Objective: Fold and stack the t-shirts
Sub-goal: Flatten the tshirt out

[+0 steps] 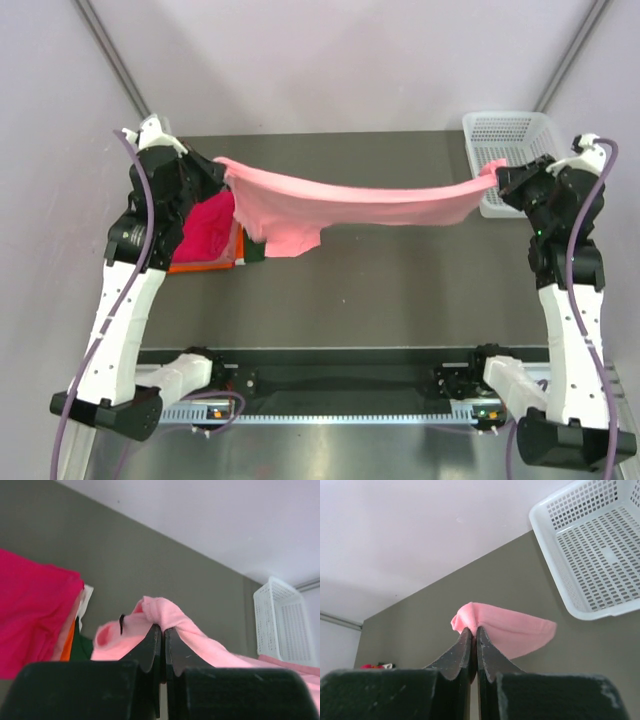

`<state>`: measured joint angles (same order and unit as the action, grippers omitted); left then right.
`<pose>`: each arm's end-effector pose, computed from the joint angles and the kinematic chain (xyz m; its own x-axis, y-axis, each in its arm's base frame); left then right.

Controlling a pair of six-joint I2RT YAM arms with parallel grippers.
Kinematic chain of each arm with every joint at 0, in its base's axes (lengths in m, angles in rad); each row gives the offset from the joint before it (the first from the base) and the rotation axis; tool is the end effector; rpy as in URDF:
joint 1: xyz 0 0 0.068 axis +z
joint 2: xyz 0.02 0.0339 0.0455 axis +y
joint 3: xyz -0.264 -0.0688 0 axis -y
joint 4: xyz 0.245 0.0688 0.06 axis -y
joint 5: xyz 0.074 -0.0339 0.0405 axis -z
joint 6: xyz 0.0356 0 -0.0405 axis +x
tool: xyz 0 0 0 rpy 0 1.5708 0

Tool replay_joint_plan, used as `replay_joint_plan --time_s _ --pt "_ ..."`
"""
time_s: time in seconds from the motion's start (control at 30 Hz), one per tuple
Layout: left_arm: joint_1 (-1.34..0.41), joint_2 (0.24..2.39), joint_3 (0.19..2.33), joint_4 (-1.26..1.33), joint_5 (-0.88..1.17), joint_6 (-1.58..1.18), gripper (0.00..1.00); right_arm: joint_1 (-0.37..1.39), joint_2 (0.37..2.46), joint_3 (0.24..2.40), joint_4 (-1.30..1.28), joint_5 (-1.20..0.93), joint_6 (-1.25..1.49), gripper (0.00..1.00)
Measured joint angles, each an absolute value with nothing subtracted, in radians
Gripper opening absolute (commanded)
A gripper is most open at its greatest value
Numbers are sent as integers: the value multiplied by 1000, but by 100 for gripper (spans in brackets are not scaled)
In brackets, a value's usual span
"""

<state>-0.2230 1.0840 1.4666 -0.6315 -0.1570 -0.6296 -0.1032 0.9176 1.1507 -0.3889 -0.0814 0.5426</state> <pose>0.2033 -0.0404 0.4671 -0.2358 -0.5429 -0.8060 -0.0844 0.8377 -0.5395 0.1915 -0.0169 0.4211 -0.1204 0.5299 -0.8395 0.0992 0.8478 0.5209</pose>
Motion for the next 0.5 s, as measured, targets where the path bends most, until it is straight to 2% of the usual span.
replay_joint_plan --time_s 0.23,0.5 --pt "-223 1020 1453 -674 -107 -645 0 -104 778 1116 -439 -73 540 0" --pt "-223 797 1455 -674 -68 -690 0 -107 519 1075 -472 -35 543 0"
